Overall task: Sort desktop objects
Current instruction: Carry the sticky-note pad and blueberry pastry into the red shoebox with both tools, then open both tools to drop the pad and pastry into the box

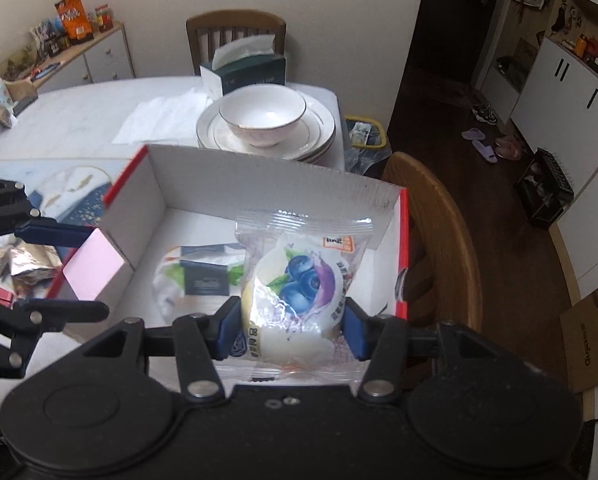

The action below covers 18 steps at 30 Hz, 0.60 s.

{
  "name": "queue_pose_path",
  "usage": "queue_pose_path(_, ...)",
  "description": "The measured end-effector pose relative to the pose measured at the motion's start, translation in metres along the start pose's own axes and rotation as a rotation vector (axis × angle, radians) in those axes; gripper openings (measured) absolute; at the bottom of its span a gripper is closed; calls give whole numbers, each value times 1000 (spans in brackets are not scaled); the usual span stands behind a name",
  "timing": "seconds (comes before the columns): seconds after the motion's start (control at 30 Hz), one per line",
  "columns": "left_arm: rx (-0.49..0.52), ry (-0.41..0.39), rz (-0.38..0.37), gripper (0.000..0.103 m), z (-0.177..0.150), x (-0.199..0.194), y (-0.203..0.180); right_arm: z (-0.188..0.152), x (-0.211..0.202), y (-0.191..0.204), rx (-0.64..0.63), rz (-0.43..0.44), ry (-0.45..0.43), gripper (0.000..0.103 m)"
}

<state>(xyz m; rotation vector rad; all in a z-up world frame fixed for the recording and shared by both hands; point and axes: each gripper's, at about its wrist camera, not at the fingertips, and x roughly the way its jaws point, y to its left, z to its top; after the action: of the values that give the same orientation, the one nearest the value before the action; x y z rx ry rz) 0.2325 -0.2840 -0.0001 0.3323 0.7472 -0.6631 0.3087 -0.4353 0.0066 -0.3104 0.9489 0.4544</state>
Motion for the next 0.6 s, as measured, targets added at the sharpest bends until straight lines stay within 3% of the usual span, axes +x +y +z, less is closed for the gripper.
queue_pose_path(0.33, -1, 104, -50, 49, 17, 50, 9, 11, 48, -11, -13, -22, 57, 52)
queue_pose_path(0.6, 42, 190, -88, 49, 18, 84, 6, 14, 79, 1, -94, -56, 109, 52)
